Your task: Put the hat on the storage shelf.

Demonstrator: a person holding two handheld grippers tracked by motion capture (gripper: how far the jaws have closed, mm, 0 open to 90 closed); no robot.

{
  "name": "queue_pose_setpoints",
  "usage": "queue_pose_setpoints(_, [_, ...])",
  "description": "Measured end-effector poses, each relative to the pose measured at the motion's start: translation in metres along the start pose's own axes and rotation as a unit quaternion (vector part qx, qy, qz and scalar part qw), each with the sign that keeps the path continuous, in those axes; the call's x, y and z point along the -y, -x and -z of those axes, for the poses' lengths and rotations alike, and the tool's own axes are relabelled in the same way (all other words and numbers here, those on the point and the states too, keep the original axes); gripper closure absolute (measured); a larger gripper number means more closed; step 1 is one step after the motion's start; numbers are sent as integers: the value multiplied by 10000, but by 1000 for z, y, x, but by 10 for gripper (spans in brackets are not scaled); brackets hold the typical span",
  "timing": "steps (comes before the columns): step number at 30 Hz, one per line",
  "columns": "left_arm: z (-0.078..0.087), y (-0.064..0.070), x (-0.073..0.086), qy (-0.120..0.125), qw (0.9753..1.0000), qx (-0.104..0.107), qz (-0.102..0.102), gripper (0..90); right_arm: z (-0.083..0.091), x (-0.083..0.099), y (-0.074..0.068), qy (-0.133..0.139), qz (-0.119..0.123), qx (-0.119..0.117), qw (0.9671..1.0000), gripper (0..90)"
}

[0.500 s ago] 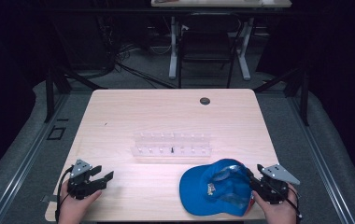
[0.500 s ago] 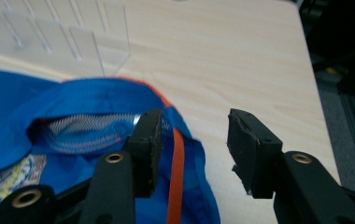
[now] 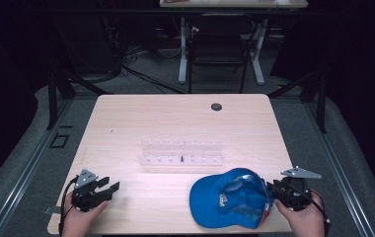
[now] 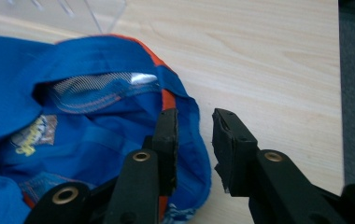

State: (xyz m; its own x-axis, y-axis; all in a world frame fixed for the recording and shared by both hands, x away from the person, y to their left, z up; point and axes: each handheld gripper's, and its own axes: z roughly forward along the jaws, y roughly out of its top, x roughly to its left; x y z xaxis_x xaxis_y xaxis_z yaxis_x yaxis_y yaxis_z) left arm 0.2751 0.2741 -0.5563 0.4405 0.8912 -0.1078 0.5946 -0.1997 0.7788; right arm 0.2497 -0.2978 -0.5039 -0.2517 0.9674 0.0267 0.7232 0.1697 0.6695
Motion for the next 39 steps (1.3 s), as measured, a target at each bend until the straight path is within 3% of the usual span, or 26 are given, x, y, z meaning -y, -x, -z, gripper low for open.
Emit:
queue_pose_setpoints(2, [0, -1, 0, -19, 10000, -27, 30, 507, 1, -5, 3, -210, -10, 21, 9998, 711])
queue_pose_setpoints(5, [0, -2, 0, -24, 10000, -25, 74, 509, -1, -14, 8, -625, -248, -116, 9977, 706])
queue_pose_setpoints(8, [0, -2, 0, -37, 10000, -30, 66, 509, -6, -19, 9, -1004, -147, -107, 9948, 680])
queue_pose_setpoints(14, [-1, -1, 1, -50, 10000, -7, 48, 509, -7, -22, 12, -1183, -183, -117, 9927, 680])
queue_pose_setpoints(16, [-1, 0, 0, -59, 10000, -2, 26, 509, -6, -23, 14, -1249, -257, -162, 9917, 680])
queue_pose_setpoints(18, [-1, 0, 0, -60, 10000, 9, 12, 509, -4, -26, 15, -1271, -384, -370, 9904, 686])
queue_pose_setpoints(21, [-2, 0, 0, -98, 9999, 23, 18, 509, -4, -29, 14, -1380, -331, -340, 9893, 688])
queue_pose_setpoints(24, [-3, 1, 0, -126, 9999, 37, -37, 508, -12, -29, 18, -1643, -222, -177, 9860, 688])
queue_pose_setpoints(31, [-3, 1, 0, -163, 9998, 45, -51, 509, -29, -26, 25, -1919, -346, -314, 9803, 672])
queue_pose_setpoints(39, [-3, 2, 0, -137, 9999, 36, -67, 508, -42, -25, 27, -2076, -386, -426, 9765, 640])
